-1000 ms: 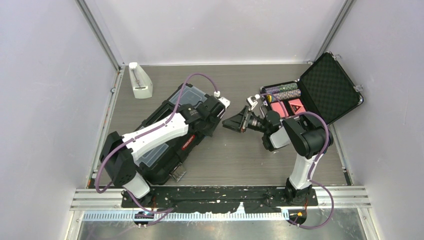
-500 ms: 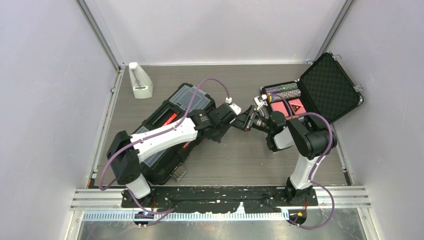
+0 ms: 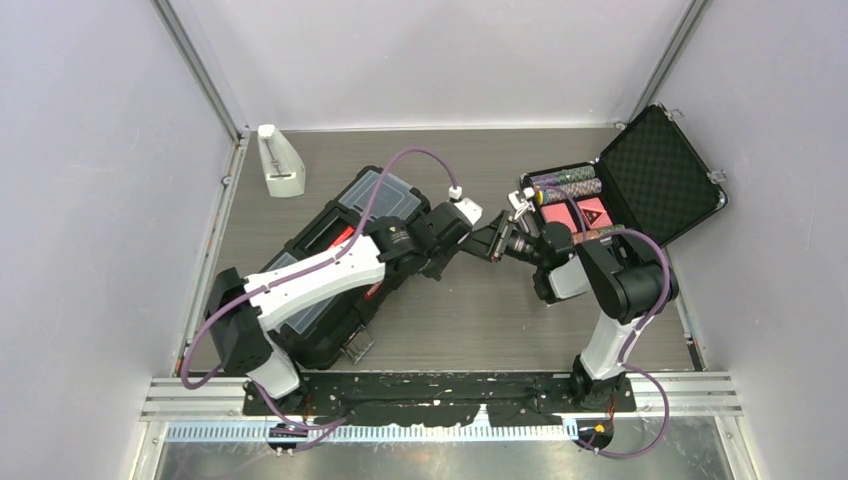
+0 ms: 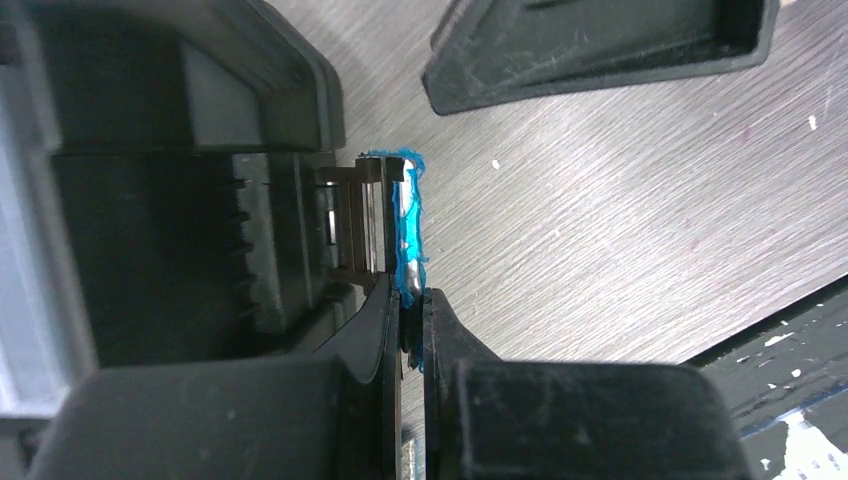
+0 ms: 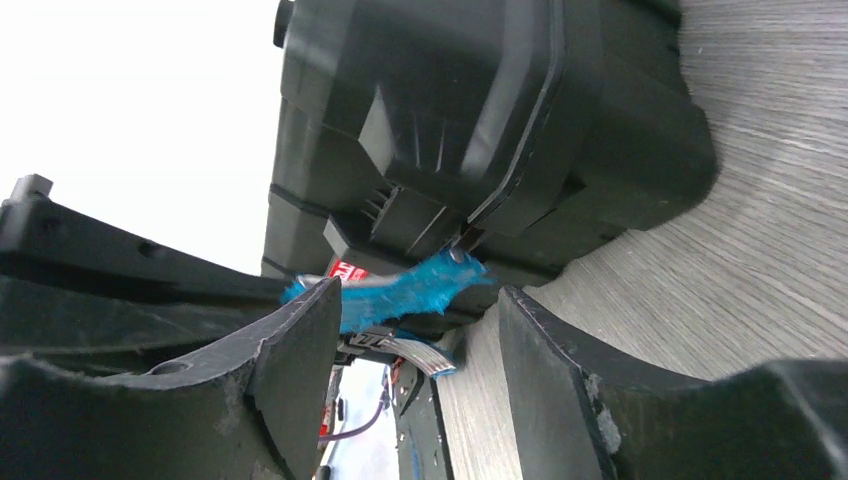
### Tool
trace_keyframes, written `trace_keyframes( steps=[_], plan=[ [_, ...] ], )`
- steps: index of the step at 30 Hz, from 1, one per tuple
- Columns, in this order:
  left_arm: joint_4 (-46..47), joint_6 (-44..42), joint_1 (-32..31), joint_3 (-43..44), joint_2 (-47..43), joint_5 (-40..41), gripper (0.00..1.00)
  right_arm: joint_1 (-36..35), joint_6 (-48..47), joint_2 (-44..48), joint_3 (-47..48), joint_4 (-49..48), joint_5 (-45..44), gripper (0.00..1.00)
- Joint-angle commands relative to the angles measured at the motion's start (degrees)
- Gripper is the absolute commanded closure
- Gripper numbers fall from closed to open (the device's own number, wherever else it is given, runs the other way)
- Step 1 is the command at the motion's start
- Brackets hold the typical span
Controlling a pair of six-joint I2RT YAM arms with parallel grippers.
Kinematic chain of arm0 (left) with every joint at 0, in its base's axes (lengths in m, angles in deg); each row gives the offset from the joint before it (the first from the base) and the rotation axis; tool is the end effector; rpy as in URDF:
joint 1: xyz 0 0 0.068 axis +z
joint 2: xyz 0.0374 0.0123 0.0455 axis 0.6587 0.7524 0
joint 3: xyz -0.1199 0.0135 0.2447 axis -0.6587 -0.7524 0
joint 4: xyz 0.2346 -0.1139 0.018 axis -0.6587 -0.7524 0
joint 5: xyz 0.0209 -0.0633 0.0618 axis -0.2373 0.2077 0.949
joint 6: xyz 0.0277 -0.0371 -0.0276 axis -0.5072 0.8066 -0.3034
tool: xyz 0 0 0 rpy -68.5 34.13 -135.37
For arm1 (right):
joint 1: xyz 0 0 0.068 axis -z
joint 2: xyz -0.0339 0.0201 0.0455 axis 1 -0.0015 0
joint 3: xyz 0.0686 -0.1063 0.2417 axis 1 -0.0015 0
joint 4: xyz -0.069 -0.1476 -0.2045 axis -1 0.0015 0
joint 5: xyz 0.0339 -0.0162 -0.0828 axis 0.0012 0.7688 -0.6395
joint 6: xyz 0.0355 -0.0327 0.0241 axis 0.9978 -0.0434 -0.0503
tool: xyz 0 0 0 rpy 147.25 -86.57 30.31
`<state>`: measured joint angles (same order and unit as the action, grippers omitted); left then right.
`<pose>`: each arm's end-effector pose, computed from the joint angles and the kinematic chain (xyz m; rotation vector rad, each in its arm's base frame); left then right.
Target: Pack the tool kit
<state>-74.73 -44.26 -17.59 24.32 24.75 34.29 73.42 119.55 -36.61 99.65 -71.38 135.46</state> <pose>0.1876 -0.2877 0.3032 0.8192 2.3528 -0.1211 0.2715 0.1086 0.1544 -0.0290 1.8190 1.7372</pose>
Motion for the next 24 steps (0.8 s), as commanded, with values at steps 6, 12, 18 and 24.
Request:
trace_keyframes(
  steps=[6, 12, 18, 24],
  plan=[
    [1.28, -1.17, 4.08, 1.14, -4.98, 6.14, 1.00, -4.01, -2.64, 4.07, 0.39, 0.39, -0.32, 0.42],
    [0.99, -0.85, 5.75, -0.23, -4.17, 8.06, 1.00, -7.58, -8.77, 7.51, 3.67, 11.85, -2.24, 0.48],
    [-0.21, -0.80, 6.60, 0.29, -2.99, 9.28, 1.00, -10.50, -13.97, 9.25, 6.85, 21.22, -6.12, 0.42],
    [3.52, 3.01, 9.37, -2.63, -6.81, -0.44, 1.00, -11.33, -6.20, 4.09, 3.19, 4.38, -7.25, 0.30]
  ],
)
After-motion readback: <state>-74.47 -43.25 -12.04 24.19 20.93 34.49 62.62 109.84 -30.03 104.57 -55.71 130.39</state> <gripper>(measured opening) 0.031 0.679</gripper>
